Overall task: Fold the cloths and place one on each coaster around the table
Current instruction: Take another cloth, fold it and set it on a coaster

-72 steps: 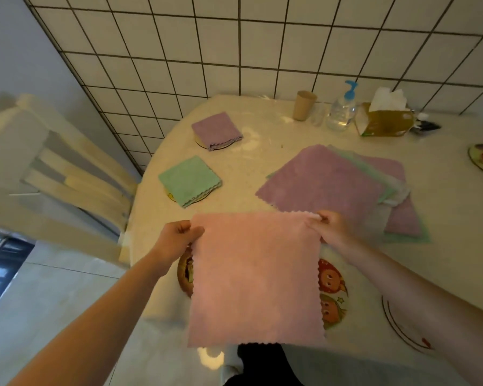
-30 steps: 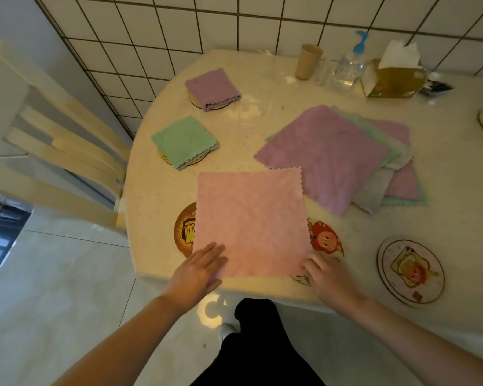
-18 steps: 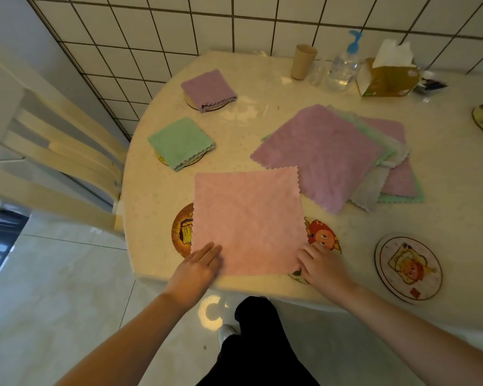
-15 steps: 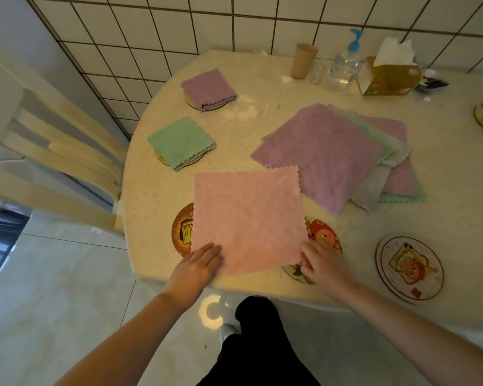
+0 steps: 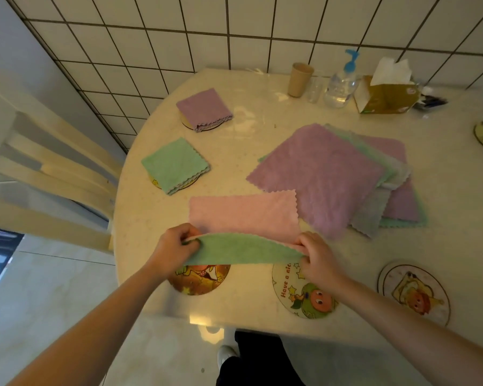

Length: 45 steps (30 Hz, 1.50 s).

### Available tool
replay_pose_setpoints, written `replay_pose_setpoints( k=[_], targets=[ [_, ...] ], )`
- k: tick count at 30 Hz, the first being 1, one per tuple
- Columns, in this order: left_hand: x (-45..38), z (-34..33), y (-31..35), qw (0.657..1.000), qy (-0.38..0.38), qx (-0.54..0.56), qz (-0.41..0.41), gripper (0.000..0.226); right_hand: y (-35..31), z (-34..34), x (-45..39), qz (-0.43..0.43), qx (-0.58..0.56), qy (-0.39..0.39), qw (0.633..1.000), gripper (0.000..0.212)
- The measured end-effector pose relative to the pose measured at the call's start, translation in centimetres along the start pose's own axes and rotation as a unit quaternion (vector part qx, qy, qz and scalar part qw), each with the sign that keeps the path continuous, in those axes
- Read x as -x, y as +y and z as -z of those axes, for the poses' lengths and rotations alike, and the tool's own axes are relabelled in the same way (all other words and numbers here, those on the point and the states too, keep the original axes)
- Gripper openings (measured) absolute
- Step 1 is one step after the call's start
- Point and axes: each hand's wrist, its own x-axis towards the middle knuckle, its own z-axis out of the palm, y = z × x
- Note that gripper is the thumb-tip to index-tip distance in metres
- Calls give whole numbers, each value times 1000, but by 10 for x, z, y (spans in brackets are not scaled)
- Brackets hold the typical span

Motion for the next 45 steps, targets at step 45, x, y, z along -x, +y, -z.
replay_pose_setpoints(
  k=[45],
  targets=[
    [-80, -21, 6, 961, 244, -96, 94, 24, 3, 32, -119, -146, 4, 108, 983, 14]
  ],
)
